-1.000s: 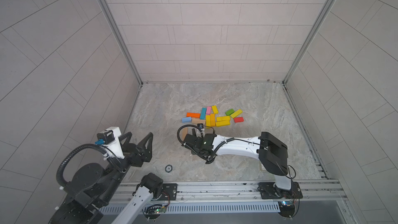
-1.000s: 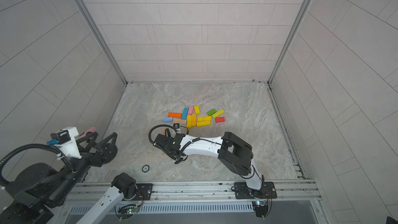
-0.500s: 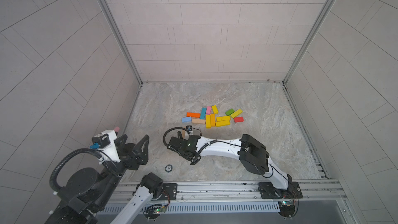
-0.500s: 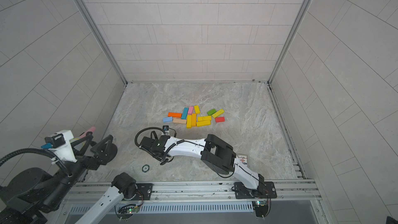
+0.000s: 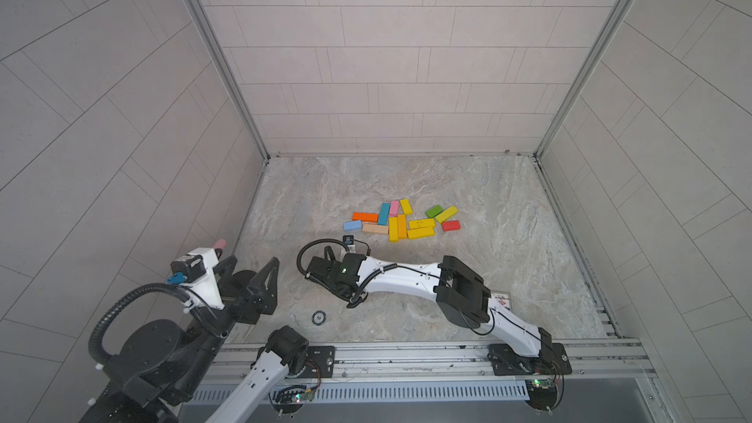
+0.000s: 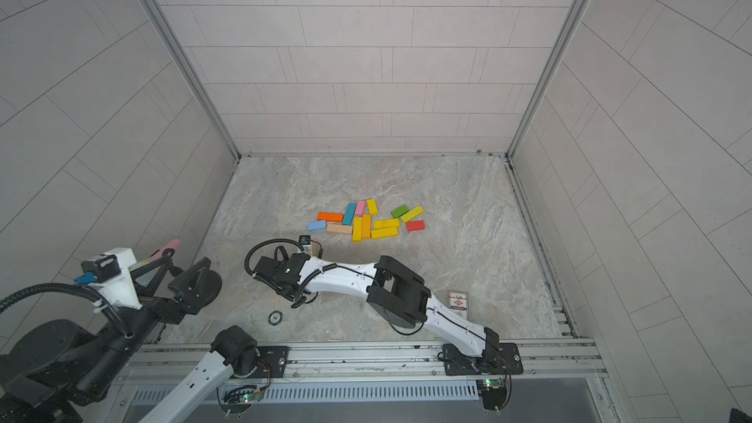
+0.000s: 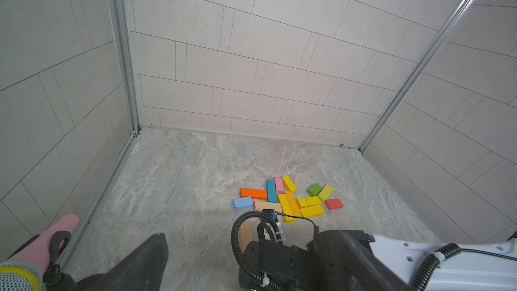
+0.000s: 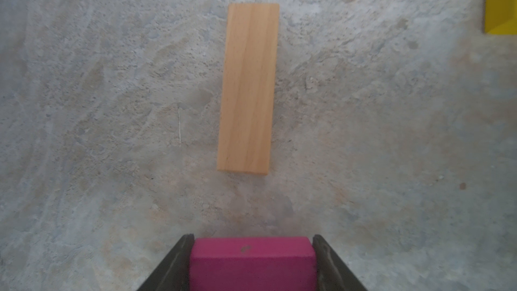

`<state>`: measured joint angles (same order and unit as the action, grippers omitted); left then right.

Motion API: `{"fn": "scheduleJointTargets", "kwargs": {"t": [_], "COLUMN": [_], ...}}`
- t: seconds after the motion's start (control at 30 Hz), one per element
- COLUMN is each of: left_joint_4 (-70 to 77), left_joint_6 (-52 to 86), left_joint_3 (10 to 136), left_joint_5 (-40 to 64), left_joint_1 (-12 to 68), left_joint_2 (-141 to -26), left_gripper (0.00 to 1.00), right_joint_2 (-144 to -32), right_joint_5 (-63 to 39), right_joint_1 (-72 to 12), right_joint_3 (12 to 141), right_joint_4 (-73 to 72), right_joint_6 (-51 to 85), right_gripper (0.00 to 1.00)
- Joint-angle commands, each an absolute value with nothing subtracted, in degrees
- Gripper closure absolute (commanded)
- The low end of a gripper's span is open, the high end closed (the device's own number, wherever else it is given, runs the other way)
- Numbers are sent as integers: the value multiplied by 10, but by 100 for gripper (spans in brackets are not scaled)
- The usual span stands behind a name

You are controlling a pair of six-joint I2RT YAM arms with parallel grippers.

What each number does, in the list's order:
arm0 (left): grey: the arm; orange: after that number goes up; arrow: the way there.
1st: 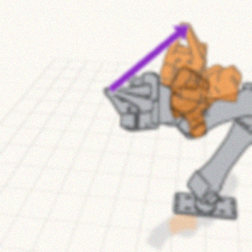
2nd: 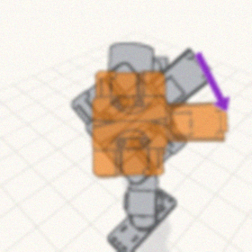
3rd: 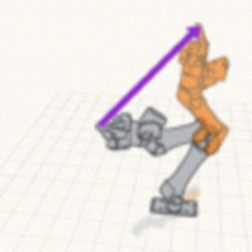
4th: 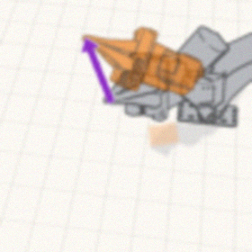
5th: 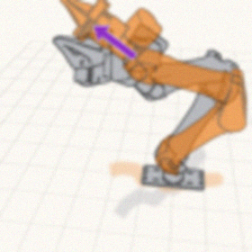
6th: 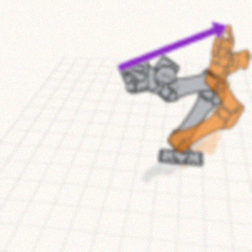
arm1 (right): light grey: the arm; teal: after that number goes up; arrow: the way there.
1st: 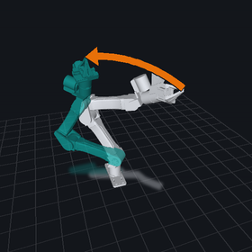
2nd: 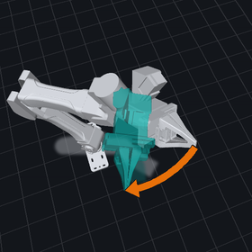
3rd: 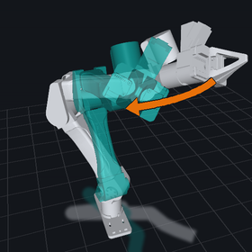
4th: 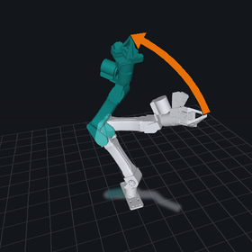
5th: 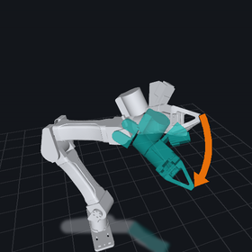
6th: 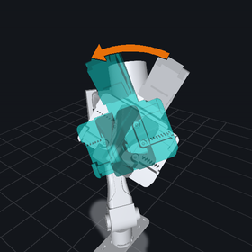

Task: Assemble the letter h with building blocks
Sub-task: Assemble the building block at the center of the board.

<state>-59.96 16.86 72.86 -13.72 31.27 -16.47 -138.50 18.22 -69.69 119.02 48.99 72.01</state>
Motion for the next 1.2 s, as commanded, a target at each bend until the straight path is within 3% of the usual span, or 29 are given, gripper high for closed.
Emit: {"fn": "scheduleJointTargets", "kwargs": {"t": [0.0, 0.73, 1.17], "left_joint_4": [-603, -600, -596], "left_joint_6": [154, 142, 141], "left_joint_3": [738, 729, 722], "left_joint_5": [-150, -185, -188], "left_joint_1": [319, 347, 352], "left_joint_2": [-158, -149, -149], "left_gripper": [1, 0, 0], "right_joint_2": [-1401, -1442, -1448], "right_joint_5": [214, 207, 193], "right_joint_1": [-692, -676, -675], "right_joint_3": [1207, 1251, 1254], "right_joint_4": [534, 546, 541], "right_joint_6": [726, 723, 723], "right_gripper": [51, 50, 29]}}
